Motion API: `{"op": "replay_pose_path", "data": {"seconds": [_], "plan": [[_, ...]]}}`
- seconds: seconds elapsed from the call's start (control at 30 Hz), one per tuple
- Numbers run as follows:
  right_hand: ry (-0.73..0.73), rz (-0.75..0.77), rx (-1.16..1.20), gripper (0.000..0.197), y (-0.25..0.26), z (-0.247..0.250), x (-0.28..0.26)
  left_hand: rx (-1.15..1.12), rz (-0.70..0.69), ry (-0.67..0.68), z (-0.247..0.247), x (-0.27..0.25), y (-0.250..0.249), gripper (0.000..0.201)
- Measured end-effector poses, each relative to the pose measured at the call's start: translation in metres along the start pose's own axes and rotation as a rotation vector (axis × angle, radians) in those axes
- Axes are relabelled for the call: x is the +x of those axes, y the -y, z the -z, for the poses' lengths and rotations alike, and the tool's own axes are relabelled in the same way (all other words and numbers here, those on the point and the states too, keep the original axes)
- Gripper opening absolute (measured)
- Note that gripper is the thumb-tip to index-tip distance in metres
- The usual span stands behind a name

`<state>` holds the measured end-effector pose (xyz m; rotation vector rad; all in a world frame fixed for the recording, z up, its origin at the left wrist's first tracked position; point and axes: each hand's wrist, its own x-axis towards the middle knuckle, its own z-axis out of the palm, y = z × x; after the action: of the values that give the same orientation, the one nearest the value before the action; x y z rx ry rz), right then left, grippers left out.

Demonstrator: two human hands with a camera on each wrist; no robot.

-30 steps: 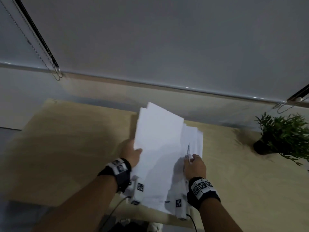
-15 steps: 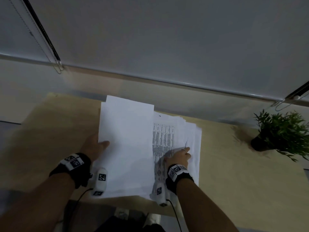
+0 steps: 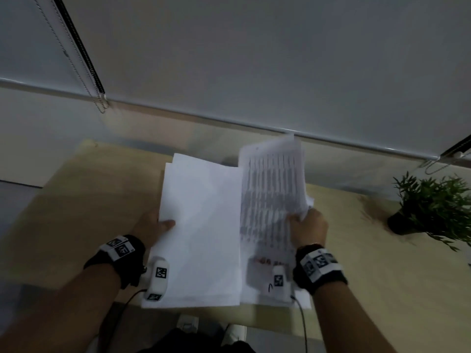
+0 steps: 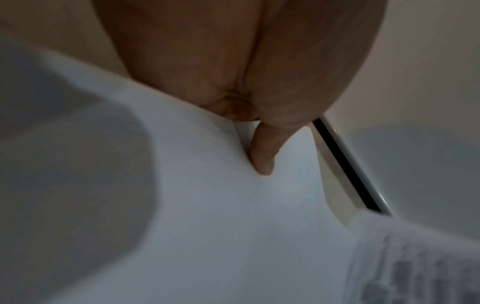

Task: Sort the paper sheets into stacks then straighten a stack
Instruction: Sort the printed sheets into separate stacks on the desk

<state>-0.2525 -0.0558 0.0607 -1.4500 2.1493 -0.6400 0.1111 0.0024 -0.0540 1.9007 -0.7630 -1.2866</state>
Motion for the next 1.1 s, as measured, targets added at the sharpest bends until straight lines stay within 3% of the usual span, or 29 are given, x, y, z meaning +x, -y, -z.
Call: {"op": "replay_pose_path", "data": {"seconds": [0.13,0.3,0.53,0.7,0.8,0.9,1.0,1.1], "plan": [[-0.176,0.149,0.038,0.026,0.03,0.069,0.019,-0.009,0.026,0.063,-0.023,0.036,0.047,0.082],[-0.21,0.155,0.187,0.021,0.043,0.113,0.027,0.033,-0.018,0.108,-0.052,-0.014,-0.016,0.039],[0.004,-0.045,0.348,0.025,0.018,0.046,0.025,0.147,-0.068,0.147,-0.073,-0.026,-0.027,0.027],[0.335,-0.211,0.167,0.033,-0.008,-0.033,0.014,0.067,-0.018,0.133,-0.074,-0.024,-0.031,0.032],[0.408,-0.229,0.072,0.05,-0.009,-0.068,-0.002,0.022,0.017,0.176,-0.081,-0.028,-0.035,0.051],[0.485,-0.175,0.005,0.047,0.003,-0.091,-0.021,0.259,-0.116,0.167,-0.085,-0.026,-0.033,0.055],[0.475,-0.177,0.001,0.046,-0.002,-0.095,-0.026,0.366,-0.114,0.007,-0.079,-0.023,-0.034,0.057],[0.258,-0.26,-0.134,0.053,-0.022,-0.082,-0.021,0.32,-0.111,-0.057,-0.06,-0.027,-0.042,0.046]]}}
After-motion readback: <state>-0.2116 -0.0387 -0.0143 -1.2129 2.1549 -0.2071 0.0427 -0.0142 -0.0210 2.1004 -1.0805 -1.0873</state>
